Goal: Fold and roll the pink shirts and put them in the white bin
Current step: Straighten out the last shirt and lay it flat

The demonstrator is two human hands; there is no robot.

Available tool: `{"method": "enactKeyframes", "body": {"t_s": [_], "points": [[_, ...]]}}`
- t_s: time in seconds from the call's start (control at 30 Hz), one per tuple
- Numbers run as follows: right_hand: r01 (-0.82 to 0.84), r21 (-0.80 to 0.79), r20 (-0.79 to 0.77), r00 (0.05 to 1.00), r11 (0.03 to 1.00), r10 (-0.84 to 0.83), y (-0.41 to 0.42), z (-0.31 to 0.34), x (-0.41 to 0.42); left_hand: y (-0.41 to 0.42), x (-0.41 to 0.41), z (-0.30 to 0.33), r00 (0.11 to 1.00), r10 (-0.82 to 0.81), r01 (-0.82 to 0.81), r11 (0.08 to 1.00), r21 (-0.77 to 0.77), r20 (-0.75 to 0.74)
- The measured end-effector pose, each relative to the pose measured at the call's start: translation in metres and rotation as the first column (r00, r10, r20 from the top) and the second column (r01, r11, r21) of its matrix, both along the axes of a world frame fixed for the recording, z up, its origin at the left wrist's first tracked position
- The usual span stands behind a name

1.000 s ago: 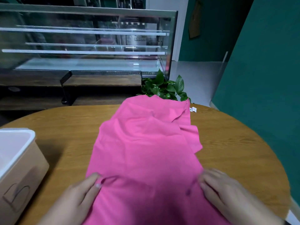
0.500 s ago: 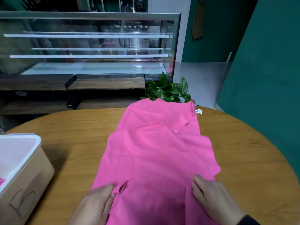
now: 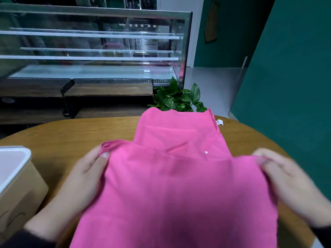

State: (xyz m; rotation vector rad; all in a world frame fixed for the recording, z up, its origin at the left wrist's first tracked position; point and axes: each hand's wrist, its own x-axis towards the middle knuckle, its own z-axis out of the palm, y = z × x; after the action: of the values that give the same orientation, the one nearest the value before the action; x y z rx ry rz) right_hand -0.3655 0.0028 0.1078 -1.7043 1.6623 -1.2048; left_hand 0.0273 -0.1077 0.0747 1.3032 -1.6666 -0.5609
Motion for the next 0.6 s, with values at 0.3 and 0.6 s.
{"method": "enactKeyframes", "body": {"t_s": [0.3, 0.6], "points": [[-0.233, 0.681, -0.084, 0.917, 0.694, 0.390, -0.026, -0.066, 0.008, 0.044, -0.002, -0.101, 0.989, -0.134, 0.114, 0.966, 0.231, 0.070], [0.159, 0.456, 0.059, 0.976, 0.876, -0.208, -0.102, -0.086, 0.010, 0.050, 0.003, -0.092, 0.988, -0.125, 0.132, 0.988, 0.077, -0.096]]}}
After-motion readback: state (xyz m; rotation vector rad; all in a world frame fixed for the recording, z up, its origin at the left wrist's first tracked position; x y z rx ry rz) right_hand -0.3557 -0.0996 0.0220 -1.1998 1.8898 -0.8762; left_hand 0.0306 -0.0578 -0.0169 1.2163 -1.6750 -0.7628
